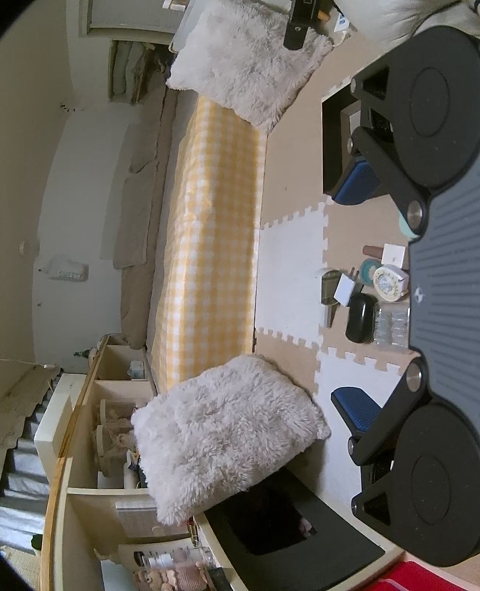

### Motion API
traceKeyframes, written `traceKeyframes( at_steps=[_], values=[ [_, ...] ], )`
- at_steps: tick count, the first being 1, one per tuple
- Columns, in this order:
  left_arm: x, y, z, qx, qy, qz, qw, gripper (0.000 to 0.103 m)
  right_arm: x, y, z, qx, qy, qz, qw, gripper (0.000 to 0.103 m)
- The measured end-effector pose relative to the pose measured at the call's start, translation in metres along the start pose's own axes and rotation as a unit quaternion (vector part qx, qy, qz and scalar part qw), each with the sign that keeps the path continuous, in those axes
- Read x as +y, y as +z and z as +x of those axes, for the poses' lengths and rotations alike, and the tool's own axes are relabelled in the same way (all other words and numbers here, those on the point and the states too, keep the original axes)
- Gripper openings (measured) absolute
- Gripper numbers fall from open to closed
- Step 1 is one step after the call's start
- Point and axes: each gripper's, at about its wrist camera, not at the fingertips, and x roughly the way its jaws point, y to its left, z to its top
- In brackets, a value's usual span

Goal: Organize rigid objects
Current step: 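Lower the left tool and grasp the clear pill case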

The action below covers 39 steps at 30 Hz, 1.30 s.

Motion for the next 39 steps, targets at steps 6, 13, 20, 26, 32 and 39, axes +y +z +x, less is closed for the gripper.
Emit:
traceKeyframes(
  at_steps=[6, 13, 20, 26, 32, 39],
  values=[
    [0.012, 0.009, 0.025, 0.002, 0.019, -0.008, 0.9998, 0.103, -0.024, -0.002, 0.038, 0.02, -0.018, 0.01, 1.0, 0.103],
    [0.03, 0.015, 0.063, 0.037, 0.022, -0.008, 0.999, 0.103, -0.054, -0.009, 0.088, 0.082, -0.033, 0.019, 0.996, 0.103],
    [0.045, 0.012, 0.106, 0.107, -0.005, -0.004, 0.9943, 0.103, -0.071, -0.028, 0.136, 0.178, 0.01, 0.038, 0.983, 0.087],
    [0.06, 0.008, 0.145, 0.161, -0.012, -0.013, 0.9867, 0.103, -0.07, -0.049, 0.165, 0.256, 0.048, 0.041, 0.965, 0.048],
    [0.072, 0.0, 0.175, 0.207, -0.018, -0.019, 0.978, 0.103, -0.067, -0.059, 0.177, 0.291, 0.047, 0.017, 0.955, 0.017],
    [0.077, -0.015, 0.205, 0.272, -0.027, -0.029, 0.9616, 0.102, -0.066, -0.06, 0.185, 0.309, 0.022, 0.001, 0.951, 0.003]
  ],
)
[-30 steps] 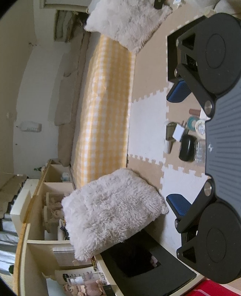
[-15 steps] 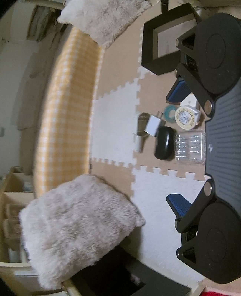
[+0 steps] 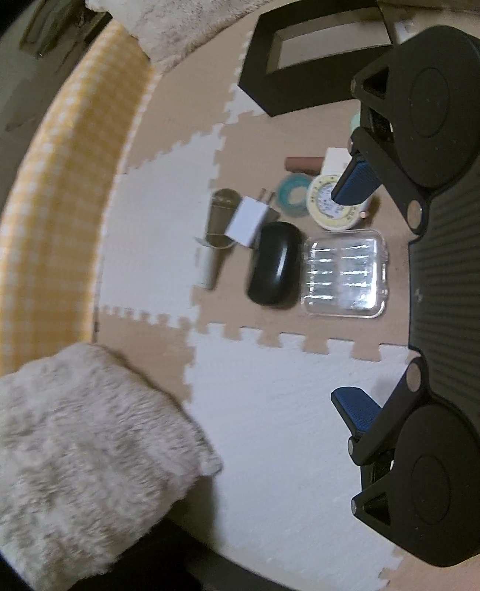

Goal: Organize rigid objects
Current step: 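Lower the left tool and grasp the clear pill case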

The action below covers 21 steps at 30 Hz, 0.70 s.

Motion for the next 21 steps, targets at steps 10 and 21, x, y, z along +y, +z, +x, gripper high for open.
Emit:
traceKeyframes(
  at_steps=[10, 21],
  values=[
    [-0.003, -0.007, 0.045, 0.077, 0.013, 0.001, 0.997, 0.094, 0.008, 0.002, 0.003, 0.001, -0.005, -0.004, 1.0, 0.003],
    [-0.013, -0.002, 0.071, 0.075, 0.024, -0.004, 0.9969, 0.094, 0.01, 0.003, 0.005, -0.001, -0.002, 0.002, 1.0, 0.003]
  ],
)
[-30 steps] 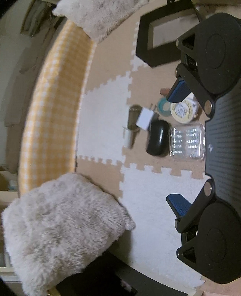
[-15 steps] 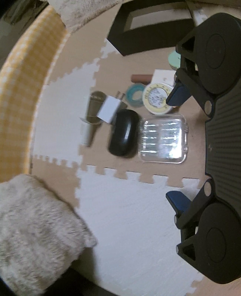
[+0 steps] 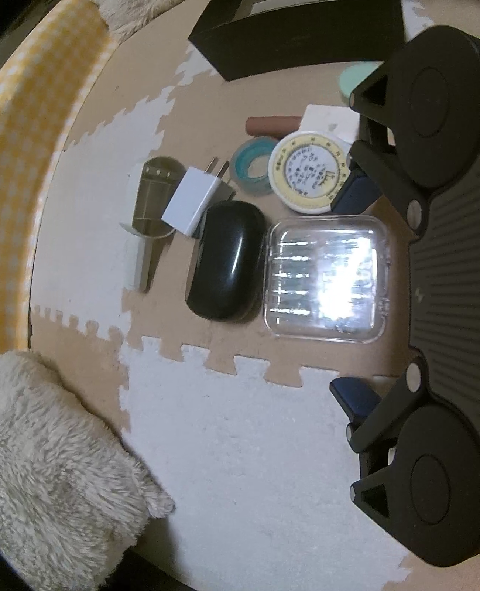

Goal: Organize rigid objects
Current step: 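Lower the left tool and grasp the clear pill case, then carry the clear pill case into the black box and open the left tool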

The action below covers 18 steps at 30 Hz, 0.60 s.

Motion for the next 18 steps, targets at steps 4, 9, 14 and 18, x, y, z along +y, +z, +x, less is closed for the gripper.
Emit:
traceKeyframes(
  at_steps=[4, 9, 14, 18],
  values=[
    [-0.002, 0.004, 0.003, -0.006, 0.004, -0.007, 1.0, 0.094, 0.003, 0.001, 0.001, 0.001, 0.005, -0.002, 1.0, 0.003],
    [-0.008, 0.008, 0.002, -0.013, 0.012, 0.004, 0.9998, 0.079, 0.005, 0.001, 0.002, 0.002, 0.006, -0.003, 1.0, 0.003],
    [-0.007, 0.008, -0.005, -0.009, 0.001, -0.007, 0.9999, 0.073, 0.005, 0.001, 0.002, 0.0, 0.007, -0.002, 1.0, 0.003],
    [-0.002, 0.006, -0.019, -0.018, -0.004, -0.027, 0.9995, 0.073, 0.004, 0.0, 0.002, -0.003, 0.01, 0.0, 1.0, 0.002]
  ],
)
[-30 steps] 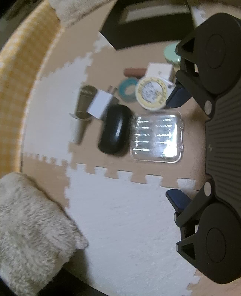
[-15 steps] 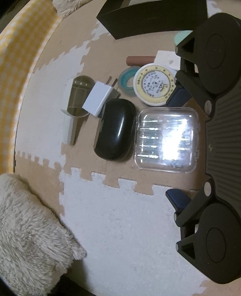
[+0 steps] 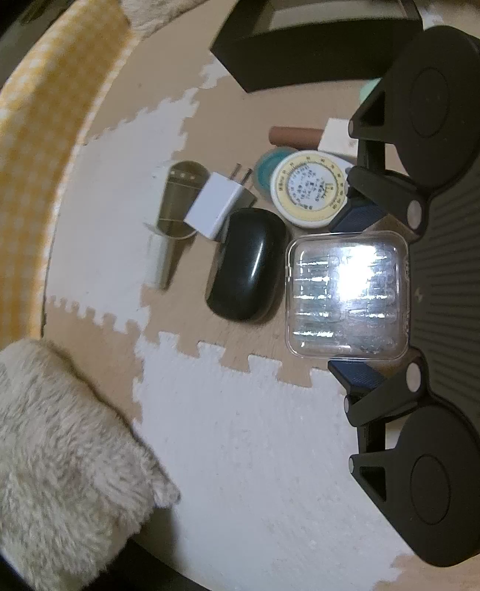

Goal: Organize rigid objects
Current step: 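Carry the clear pill case into the black box and open the left tool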

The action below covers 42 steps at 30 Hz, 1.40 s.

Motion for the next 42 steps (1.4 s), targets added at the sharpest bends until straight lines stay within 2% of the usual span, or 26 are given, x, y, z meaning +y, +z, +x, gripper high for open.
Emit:
traceKeyframes(
  at_steps=[3, 9, 19, 28, 34, 42],
  values=[
    [0.002, -0.002, -0.015, -0.012, -0.014, -0.016, 0.9997, 0.073, 0.0, 0.0, 0.0, -0.001, 0.0, -0.002, 1.0, 0.003],
    [-0.017, -0.01, -0.051, -0.047, -0.073, -0.024, 0.9959, 0.073, 0.0, 0.0, 0.0, 0.0, 0.001, 0.004, 1.0, 0.003],
    [-0.098, -0.03, -0.077, -0.064, -0.191, 0.0, 0.9796, 0.073, -0.001, 0.001, 0.001, 0.003, 0.003, 0.007, 1.0, 0.003],
    [-0.171, -0.041, -0.058, -0.059, -0.255, 0.03, 0.9648, 0.073, -0.004, 0.001, 0.001, 0.007, 0.016, 0.018, 1.0, 0.004],
    [-0.2, -0.053, -0.028, -0.045, -0.298, 0.015, 0.9533, 0.073, -0.01, 0.001, 0.002, 0.011, 0.038, 0.035, 0.999, 0.005],
    [-0.221, -0.061, -0.001, -0.034, -0.308, 0.019, 0.9505, 0.073, -0.019, 0.001, 0.004, 0.014, 0.061, 0.059, 0.996, 0.006]
  ],
)
